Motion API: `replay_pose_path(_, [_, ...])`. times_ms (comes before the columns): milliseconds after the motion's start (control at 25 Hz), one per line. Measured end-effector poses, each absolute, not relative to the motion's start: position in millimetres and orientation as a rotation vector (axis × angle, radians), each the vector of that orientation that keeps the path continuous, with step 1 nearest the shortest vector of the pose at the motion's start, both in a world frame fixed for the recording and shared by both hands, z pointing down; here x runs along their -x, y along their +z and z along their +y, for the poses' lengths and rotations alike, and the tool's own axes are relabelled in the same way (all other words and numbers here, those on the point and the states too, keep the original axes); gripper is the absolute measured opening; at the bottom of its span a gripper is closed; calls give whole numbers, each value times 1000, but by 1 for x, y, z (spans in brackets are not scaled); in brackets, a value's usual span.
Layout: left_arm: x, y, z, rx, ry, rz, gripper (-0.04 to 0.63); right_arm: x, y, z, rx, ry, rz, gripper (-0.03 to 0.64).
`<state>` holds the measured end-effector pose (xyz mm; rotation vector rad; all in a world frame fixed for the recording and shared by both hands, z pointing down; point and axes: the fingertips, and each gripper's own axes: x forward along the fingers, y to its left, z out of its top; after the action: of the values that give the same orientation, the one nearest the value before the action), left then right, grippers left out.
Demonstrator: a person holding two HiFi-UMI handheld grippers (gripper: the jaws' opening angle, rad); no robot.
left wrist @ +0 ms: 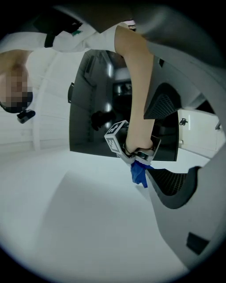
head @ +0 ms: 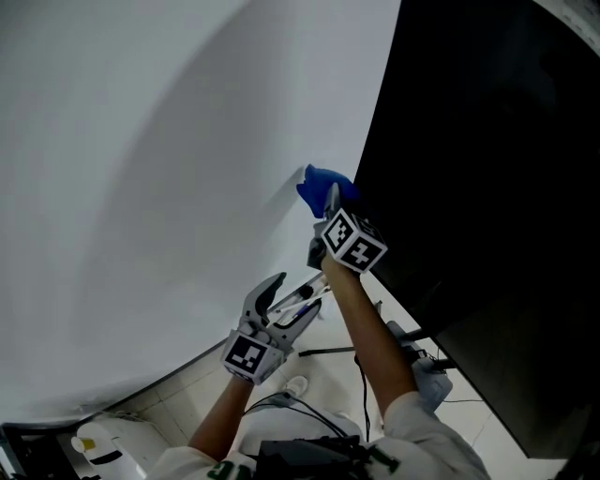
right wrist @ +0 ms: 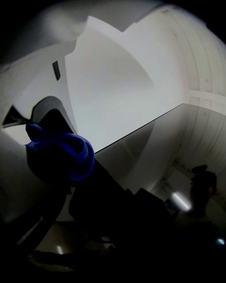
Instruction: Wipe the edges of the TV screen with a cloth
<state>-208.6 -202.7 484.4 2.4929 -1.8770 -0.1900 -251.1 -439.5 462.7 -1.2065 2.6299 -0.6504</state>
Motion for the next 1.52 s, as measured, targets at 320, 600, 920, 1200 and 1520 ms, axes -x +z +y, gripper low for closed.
replay_pose_path(320, [213, 438, -212, -2569, -241, -1921, 333, 260, 317, -456, 1111, -455, 2554, 69])
replay_pose_path(600, [210, 393, -216, -2674, -283, -1899, 333, 257, 214, -454, 1035, -400, 2455, 69])
replay_pose_path(920, [229, 376, -213, -2670, -347, -1967, 333, 261, 89, -445, 1058, -149, 2356, 69])
replay_pose_path(1200, [237, 383, -214, -2690, -322, -1971, 333, 261, 8, -455, 1238, 122, 2371, 69])
replay_pose_path(1520, [245, 395, -209, -2716, -346, -1952, 333, 259, -22, -421, 1179, 153, 2352, 69])
